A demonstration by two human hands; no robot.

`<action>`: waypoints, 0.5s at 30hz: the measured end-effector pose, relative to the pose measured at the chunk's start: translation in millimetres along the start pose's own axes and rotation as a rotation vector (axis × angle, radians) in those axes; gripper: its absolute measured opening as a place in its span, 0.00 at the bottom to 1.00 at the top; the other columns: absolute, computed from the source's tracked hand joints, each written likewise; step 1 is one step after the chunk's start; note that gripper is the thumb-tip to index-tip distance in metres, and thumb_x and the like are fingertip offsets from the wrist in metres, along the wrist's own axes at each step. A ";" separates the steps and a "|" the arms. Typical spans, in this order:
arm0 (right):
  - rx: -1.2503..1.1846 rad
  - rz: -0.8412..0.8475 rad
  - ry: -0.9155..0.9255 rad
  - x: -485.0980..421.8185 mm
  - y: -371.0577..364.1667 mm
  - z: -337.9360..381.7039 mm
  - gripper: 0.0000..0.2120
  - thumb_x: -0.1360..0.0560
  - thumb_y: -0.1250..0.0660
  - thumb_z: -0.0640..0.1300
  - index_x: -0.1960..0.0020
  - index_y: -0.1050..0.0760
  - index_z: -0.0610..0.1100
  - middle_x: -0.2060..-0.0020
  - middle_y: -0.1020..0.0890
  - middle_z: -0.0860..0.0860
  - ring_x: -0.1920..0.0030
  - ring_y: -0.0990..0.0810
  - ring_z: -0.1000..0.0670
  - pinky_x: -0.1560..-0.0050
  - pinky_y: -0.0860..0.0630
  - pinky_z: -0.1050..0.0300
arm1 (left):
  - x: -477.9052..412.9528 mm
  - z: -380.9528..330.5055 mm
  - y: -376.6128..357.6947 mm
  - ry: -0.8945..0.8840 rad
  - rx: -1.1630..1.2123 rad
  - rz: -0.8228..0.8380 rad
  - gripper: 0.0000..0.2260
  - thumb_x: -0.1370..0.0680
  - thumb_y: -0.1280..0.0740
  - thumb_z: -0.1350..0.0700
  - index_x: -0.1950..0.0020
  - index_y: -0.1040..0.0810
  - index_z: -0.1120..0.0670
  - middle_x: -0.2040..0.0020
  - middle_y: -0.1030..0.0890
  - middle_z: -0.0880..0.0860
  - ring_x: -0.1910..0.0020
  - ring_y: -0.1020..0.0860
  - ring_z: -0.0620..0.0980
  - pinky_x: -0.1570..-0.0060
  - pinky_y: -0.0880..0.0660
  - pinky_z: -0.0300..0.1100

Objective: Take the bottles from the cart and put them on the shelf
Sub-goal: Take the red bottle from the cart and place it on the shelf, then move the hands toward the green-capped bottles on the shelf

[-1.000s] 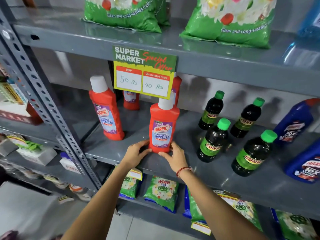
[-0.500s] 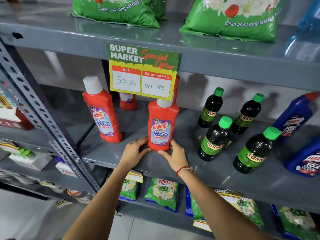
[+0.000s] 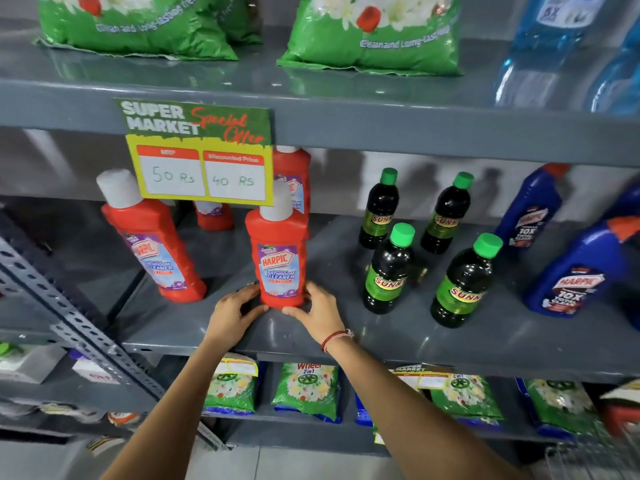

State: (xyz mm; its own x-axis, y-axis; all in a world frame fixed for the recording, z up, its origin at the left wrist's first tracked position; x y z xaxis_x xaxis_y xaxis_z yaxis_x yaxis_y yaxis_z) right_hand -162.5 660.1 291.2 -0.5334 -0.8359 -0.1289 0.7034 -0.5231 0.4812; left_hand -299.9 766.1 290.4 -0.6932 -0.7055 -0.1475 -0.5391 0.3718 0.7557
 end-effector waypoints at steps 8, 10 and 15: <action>-0.061 -0.135 0.013 58.5 61.3 -17.3 0.17 0.30 0.28 0.41 0.42 0.25 0.41 0.49 0.22 0.49 0.50 0.22 0.53 0.46 0.21 0.52 | 50.1 -23.4 10.5 0.313 0.178 -0.410 0.10 0.28 0.30 0.60 0.48 0.21 0.59 0.49 0.17 0.59 0.50 0.21 0.57 0.47 0.28 0.48; -0.034 -0.223 0.021 87.9 97.7 -34.4 0.09 0.29 0.30 0.41 0.49 0.22 0.43 0.55 0.23 0.53 0.56 0.21 0.56 0.53 0.19 0.56 | 69.3 -47.3 -0.9 0.293 0.235 -0.473 0.05 0.28 0.31 0.61 0.53 0.21 0.58 0.55 0.18 0.59 0.57 0.21 0.57 0.53 0.26 0.48; -0.016 -0.590 -0.077 146.8 210.0 -84.0 0.10 0.31 0.28 0.39 0.54 0.25 0.50 0.59 0.24 0.50 0.60 0.22 0.50 0.61 0.21 0.58 | 66.5 -148.5 -98.1 0.025 0.319 -0.153 0.05 0.28 0.31 0.60 0.53 0.20 0.52 0.56 0.20 0.49 0.58 0.22 0.45 0.52 0.24 0.46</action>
State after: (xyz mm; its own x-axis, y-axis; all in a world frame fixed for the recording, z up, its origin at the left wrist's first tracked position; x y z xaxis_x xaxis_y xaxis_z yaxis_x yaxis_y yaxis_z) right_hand -53.6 413.7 300.5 -0.8686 -0.3893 -0.3067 0.2845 -0.8984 0.3346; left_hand -222.1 593.1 301.3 -0.5829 -0.7806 -0.2255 -0.7610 0.4273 0.4881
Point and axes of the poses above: each hand's wrist, its own x-axis away from the middle knuckle, its own y-axis out of the back of the hand, z = x × y, the point moved 8 cm from there along -x, towards the middle knuckle
